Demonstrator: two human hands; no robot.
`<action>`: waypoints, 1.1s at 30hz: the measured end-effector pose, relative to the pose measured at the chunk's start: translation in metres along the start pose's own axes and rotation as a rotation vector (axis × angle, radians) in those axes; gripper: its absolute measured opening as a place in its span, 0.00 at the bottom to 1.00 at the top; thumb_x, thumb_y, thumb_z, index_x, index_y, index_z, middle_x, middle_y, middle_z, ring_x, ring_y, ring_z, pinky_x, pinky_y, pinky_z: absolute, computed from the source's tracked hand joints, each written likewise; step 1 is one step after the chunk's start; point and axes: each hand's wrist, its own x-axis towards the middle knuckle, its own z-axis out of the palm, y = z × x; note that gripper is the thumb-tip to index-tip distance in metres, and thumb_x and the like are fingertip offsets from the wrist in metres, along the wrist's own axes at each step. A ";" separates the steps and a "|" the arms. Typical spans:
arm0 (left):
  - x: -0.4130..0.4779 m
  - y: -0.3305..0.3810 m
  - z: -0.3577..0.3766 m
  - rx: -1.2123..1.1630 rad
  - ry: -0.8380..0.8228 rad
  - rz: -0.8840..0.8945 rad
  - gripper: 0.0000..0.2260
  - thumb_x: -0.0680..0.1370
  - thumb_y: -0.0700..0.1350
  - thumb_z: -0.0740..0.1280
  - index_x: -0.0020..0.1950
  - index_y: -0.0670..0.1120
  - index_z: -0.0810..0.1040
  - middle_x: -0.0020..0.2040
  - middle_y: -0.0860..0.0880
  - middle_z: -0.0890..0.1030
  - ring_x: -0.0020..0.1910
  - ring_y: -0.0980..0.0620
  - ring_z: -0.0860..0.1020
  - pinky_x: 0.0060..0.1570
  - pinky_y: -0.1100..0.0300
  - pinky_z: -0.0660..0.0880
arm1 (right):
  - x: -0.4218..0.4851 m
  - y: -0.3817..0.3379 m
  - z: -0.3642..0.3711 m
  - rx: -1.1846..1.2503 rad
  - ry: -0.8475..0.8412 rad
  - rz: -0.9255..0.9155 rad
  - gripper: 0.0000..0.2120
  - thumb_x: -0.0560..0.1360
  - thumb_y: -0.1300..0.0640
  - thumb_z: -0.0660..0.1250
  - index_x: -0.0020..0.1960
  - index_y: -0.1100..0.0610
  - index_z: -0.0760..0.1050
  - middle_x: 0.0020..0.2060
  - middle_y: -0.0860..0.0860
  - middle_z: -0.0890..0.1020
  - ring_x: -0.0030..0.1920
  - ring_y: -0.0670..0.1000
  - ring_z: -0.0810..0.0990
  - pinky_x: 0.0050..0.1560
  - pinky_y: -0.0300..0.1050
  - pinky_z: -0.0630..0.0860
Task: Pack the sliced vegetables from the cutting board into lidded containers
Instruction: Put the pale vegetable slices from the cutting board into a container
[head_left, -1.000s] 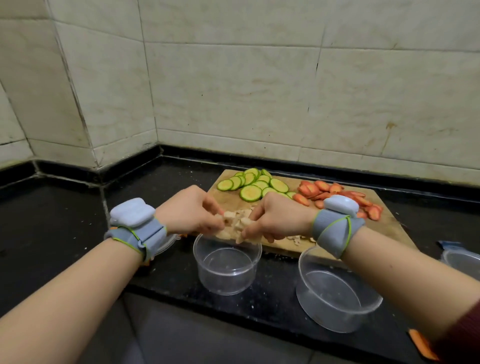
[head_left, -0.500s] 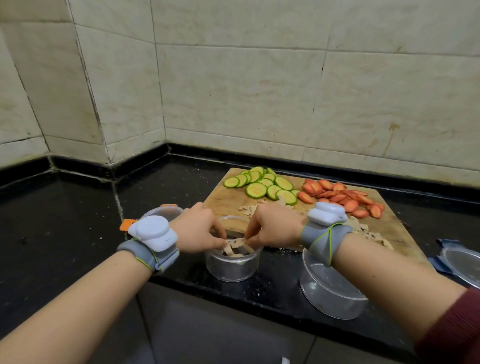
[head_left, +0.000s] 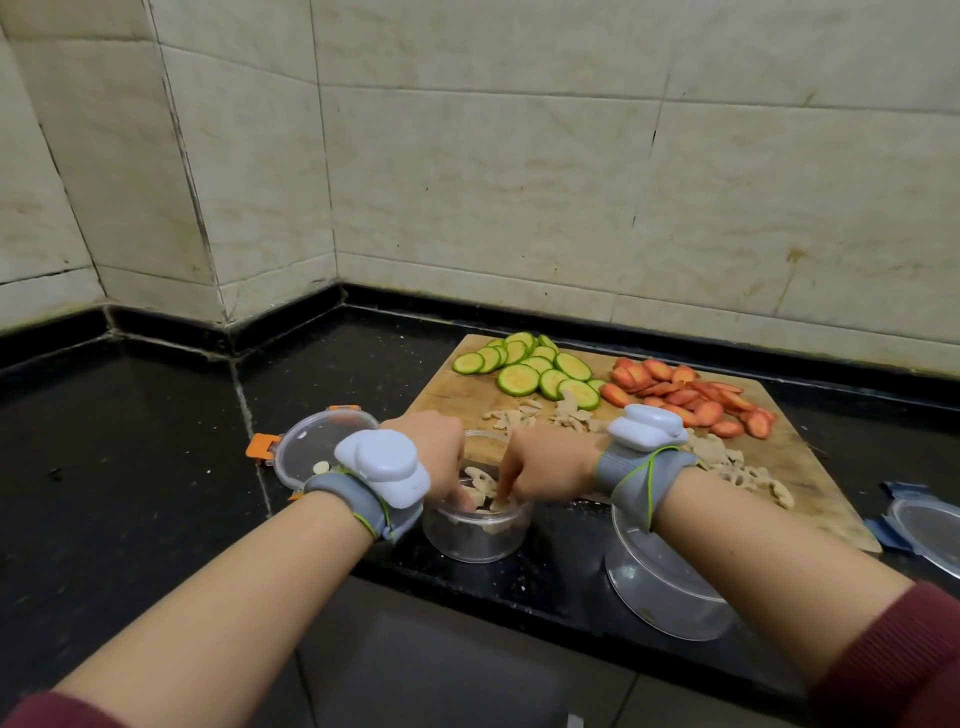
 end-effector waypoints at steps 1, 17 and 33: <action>0.000 0.002 -0.001 -0.022 -0.017 0.008 0.16 0.65 0.59 0.75 0.43 0.47 0.84 0.39 0.51 0.82 0.41 0.50 0.80 0.37 0.59 0.74 | -0.001 0.002 0.000 -0.005 0.004 0.000 0.15 0.73 0.59 0.64 0.59 0.54 0.81 0.53 0.55 0.83 0.54 0.55 0.80 0.53 0.45 0.76; 0.009 0.009 -0.016 -0.320 -0.049 0.203 0.06 0.73 0.47 0.71 0.47 0.50 0.86 0.41 0.55 0.84 0.41 0.61 0.79 0.43 0.68 0.75 | -0.028 0.035 -0.014 0.118 0.028 -0.048 0.16 0.75 0.61 0.63 0.58 0.49 0.81 0.52 0.47 0.84 0.52 0.46 0.80 0.56 0.43 0.76; 0.133 0.009 0.006 -0.312 -0.159 0.109 0.38 0.66 0.63 0.73 0.72 0.53 0.65 0.65 0.47 0.72 0.62 0.48 0.73 0.57 0.58 0.70 | 0.044 0.125 -0.033 0.124 0.209 0.219 0.25 0.72 0.46 0.69 0.68 0.49 0.72 0.61 0.49 0.77 0.60 0.51 0.76 0.56 0.39 0.70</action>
